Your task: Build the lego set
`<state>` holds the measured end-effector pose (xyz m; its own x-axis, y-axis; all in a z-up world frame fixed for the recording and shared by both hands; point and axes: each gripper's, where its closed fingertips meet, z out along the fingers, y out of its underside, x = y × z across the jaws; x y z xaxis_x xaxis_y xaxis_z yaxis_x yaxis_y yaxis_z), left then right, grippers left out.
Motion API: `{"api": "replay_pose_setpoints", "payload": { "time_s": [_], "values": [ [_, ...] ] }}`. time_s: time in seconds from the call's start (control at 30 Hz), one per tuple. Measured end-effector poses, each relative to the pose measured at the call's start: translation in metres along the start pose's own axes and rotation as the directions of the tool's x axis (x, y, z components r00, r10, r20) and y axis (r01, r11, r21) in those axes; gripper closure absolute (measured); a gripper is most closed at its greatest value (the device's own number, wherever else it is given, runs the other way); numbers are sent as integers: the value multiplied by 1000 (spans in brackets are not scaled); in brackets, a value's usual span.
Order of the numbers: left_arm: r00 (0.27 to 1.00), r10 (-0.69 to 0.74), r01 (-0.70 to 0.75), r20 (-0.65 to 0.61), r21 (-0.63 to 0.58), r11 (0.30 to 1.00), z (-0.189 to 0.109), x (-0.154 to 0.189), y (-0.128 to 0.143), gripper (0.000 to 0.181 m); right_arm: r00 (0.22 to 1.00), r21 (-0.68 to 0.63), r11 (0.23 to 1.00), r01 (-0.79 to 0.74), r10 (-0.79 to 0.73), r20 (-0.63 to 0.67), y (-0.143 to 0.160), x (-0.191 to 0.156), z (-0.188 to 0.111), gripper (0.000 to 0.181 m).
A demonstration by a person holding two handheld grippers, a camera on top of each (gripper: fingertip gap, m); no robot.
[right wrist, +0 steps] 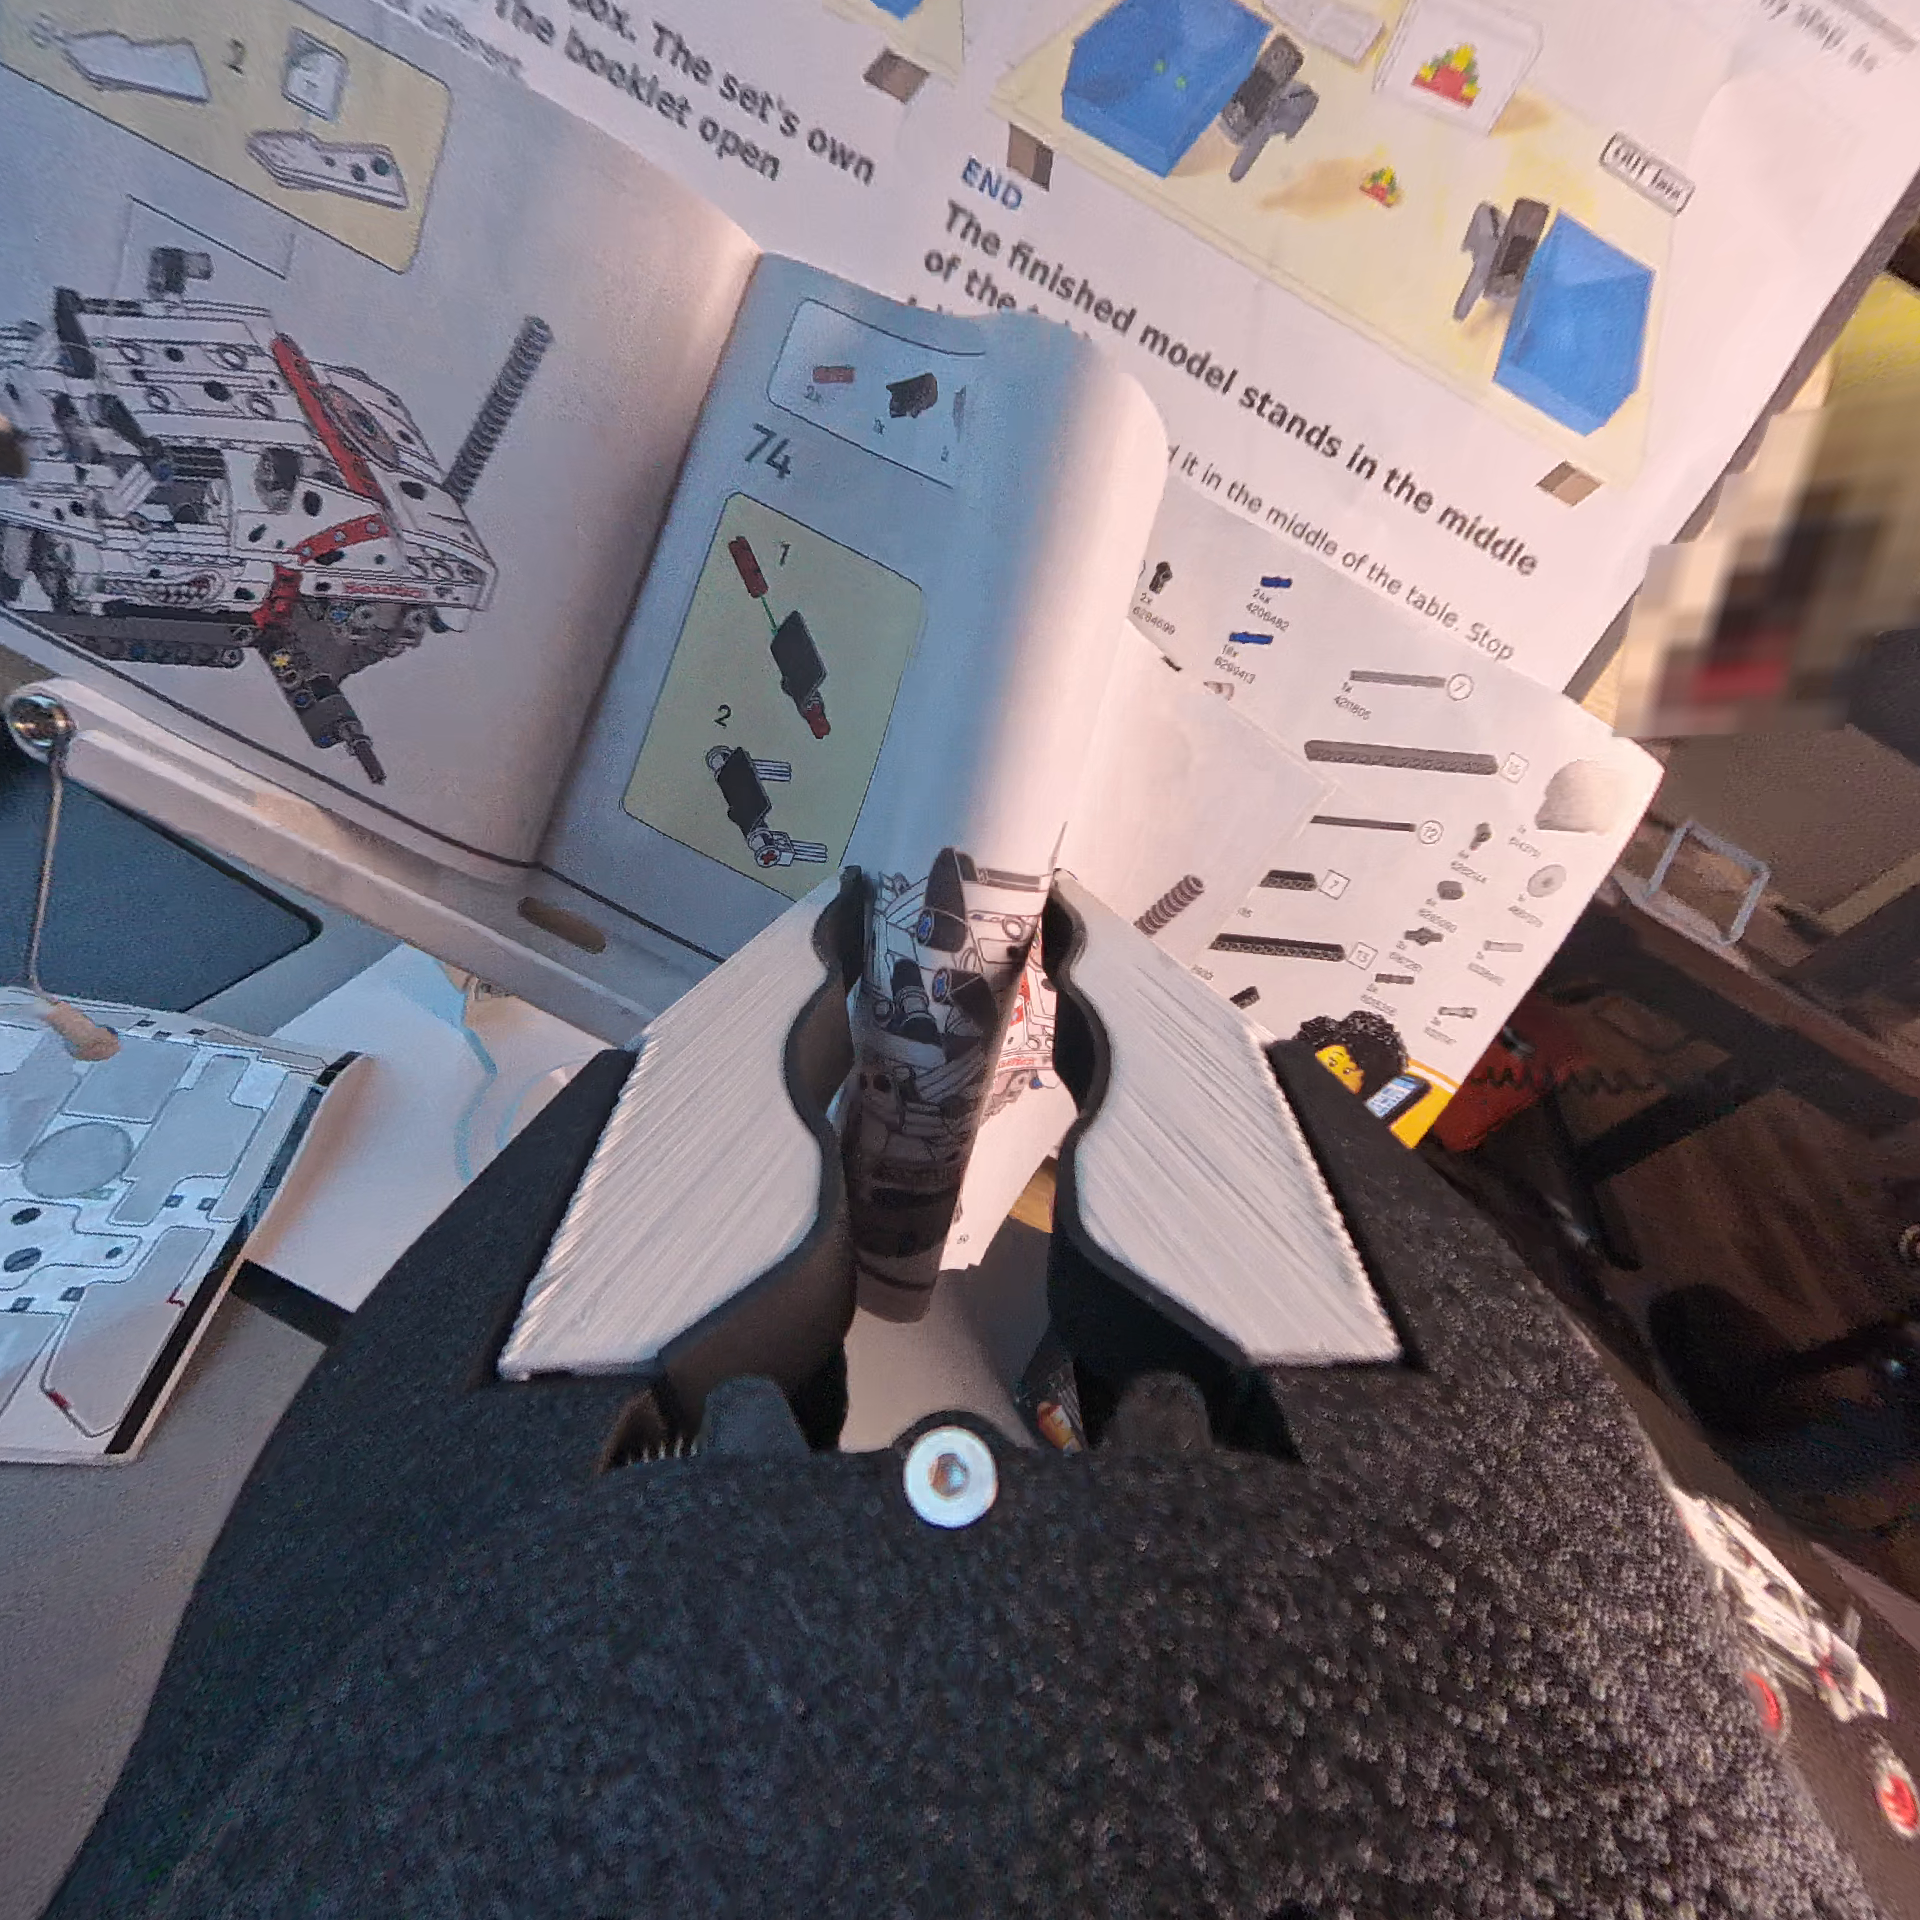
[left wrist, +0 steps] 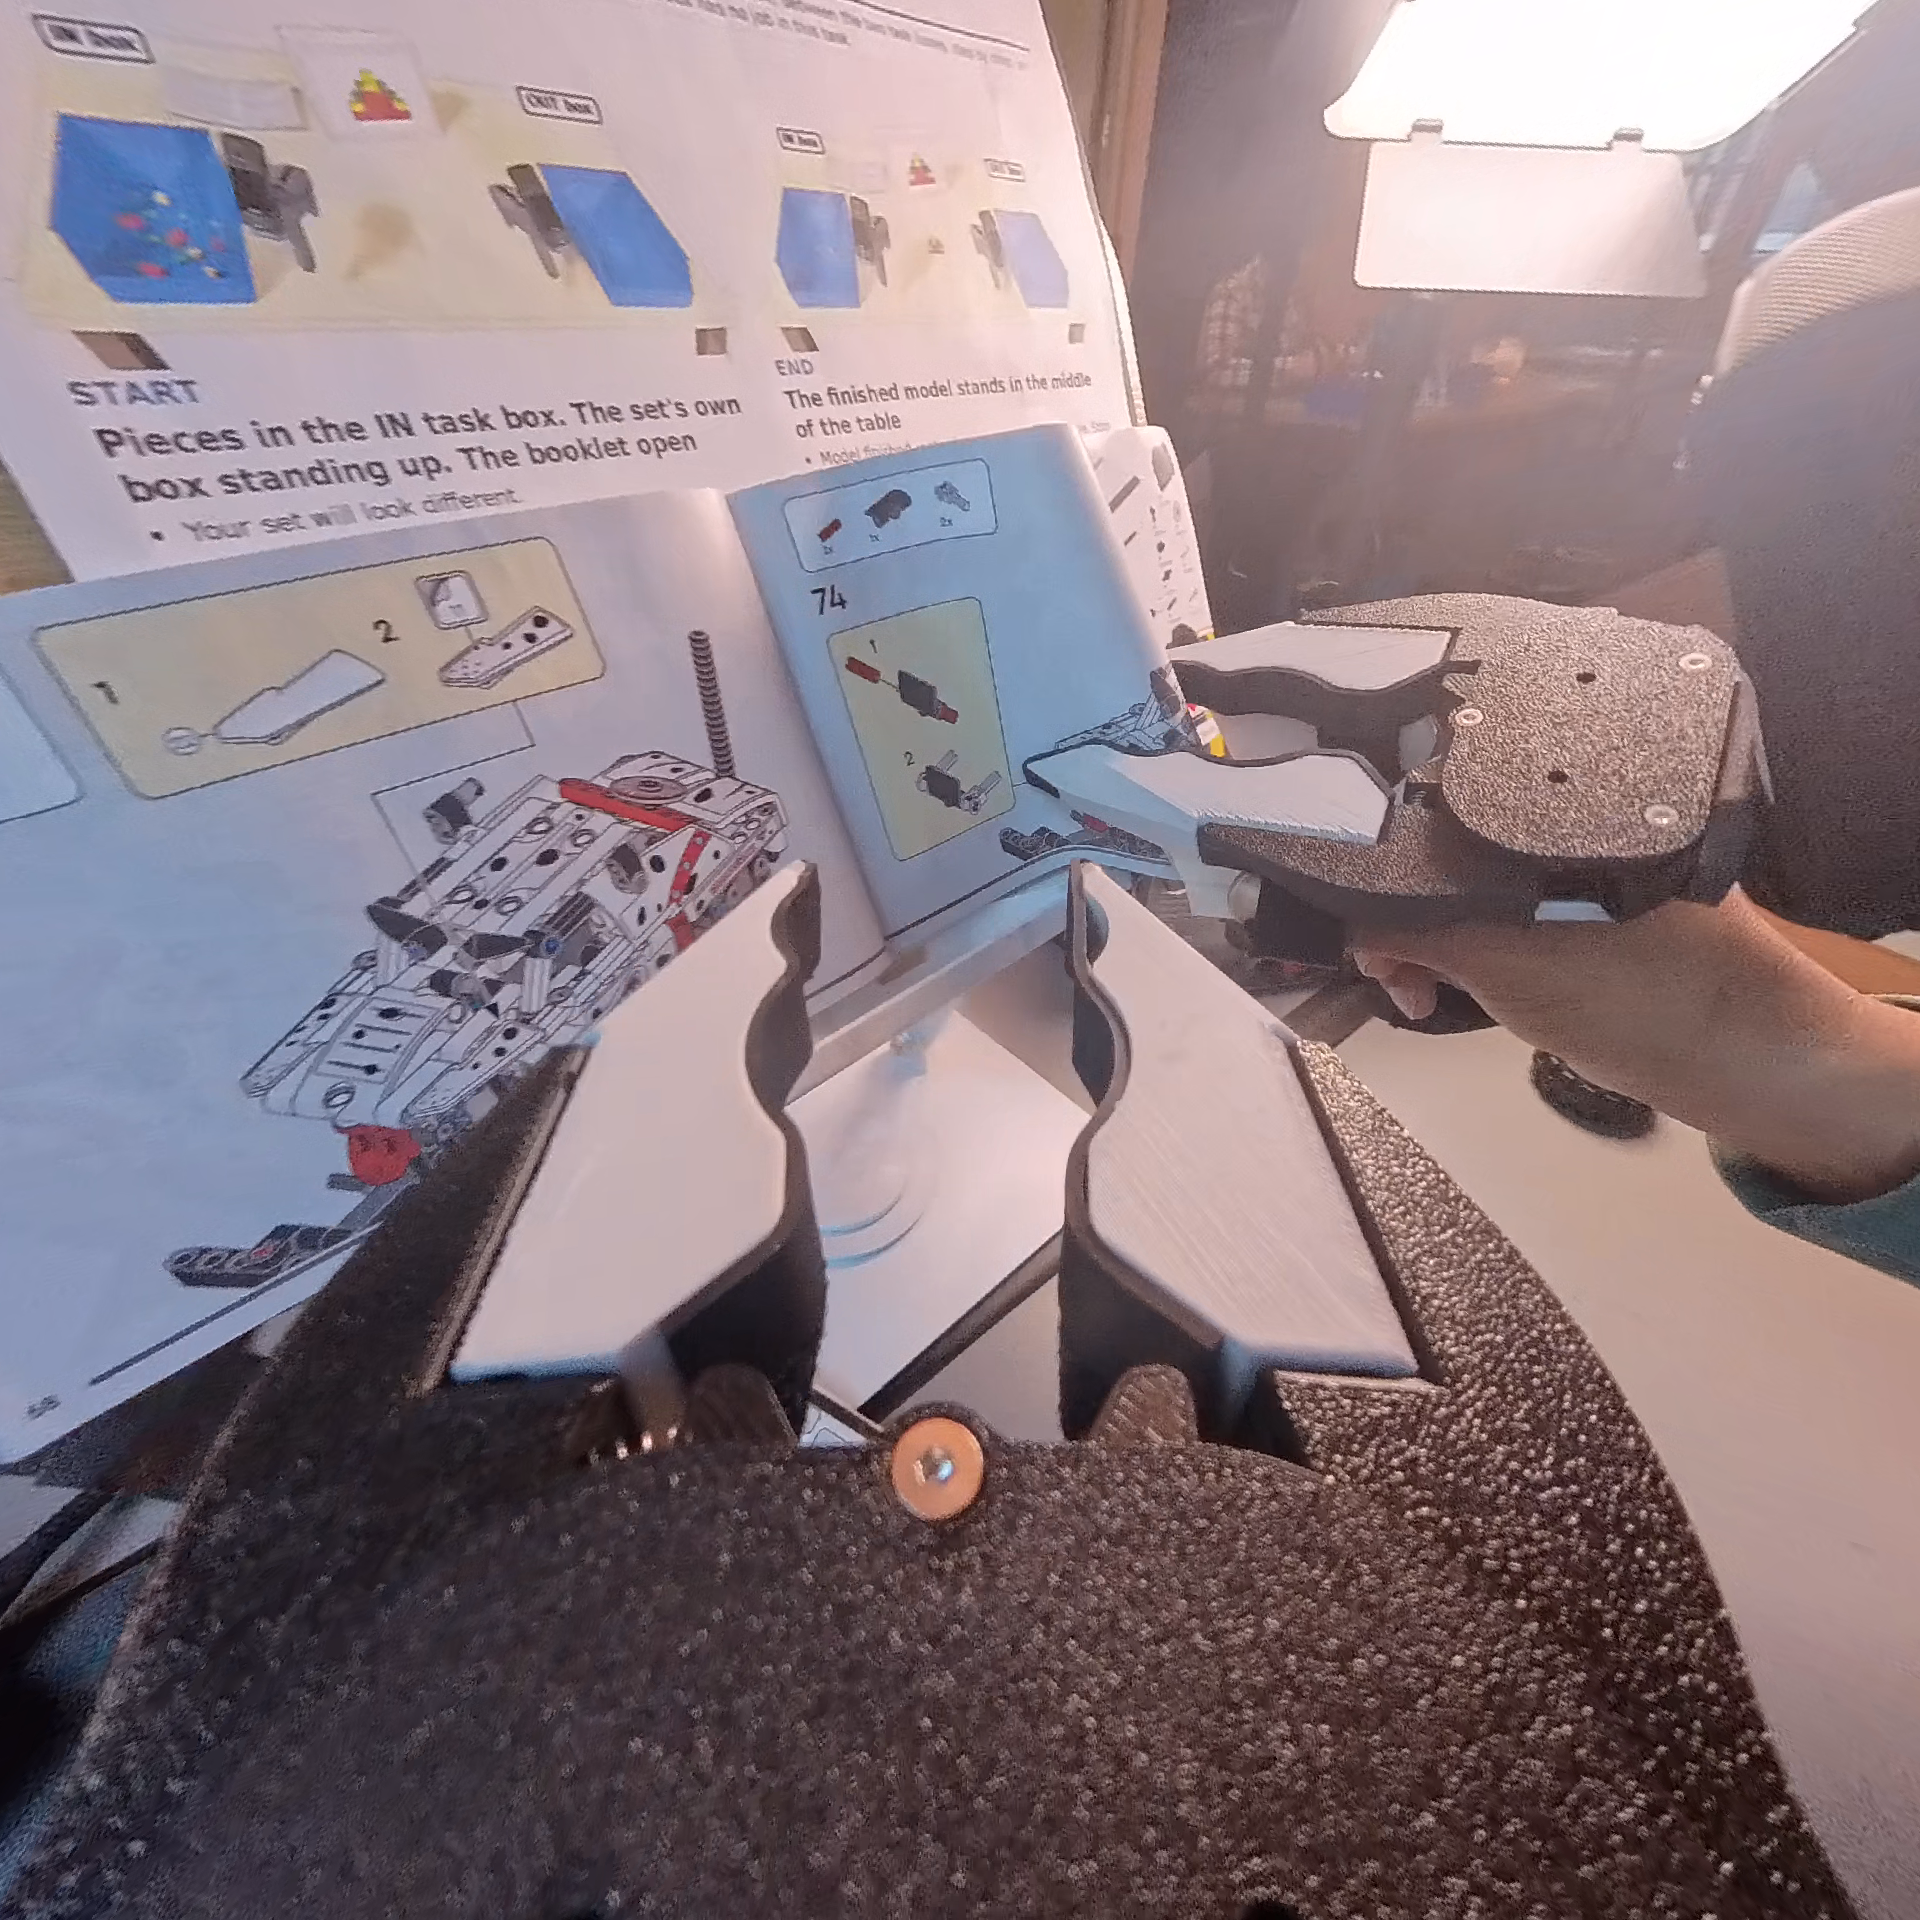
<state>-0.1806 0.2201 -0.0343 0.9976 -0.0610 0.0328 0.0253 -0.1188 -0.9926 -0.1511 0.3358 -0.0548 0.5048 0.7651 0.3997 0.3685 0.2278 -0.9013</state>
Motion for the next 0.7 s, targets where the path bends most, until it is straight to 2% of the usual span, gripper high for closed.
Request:
{"api": "replay_pose_setpoints", "payload": {
  "time_s": [0.13, 0.33, 0.5, 0.63, 0.7],
  "values": [
    [995, -36, 36, -96, -2, 999, 12, 20, -8, 133, 999, 147, 988, 45, -45, -5, -10, 1, -21, 132],
    [975, -89, 83, -204, -39, 996, 34, 53, -11, 131, 996, 277, 957, 85, -91, 6, -3, 1, -40, 131],
    [956, -152, 124, -249, -125, 984, 61, 72, -9, 130, 988, 372, 921, 112, -143, 56, -7, -16, -52, 132],
    [965, -136, 102, -226, -158, 982, 69, 68, -4, 153, 978, 380, 915, 137, -186, 95, -1, -26, -56, 127],
    [960, -154, 122, -235, -149, 981, 65, 66, -5, 156, 975, 388, 915, 109, -174, 135, 2, -27, -61, 126]
  ]
}}
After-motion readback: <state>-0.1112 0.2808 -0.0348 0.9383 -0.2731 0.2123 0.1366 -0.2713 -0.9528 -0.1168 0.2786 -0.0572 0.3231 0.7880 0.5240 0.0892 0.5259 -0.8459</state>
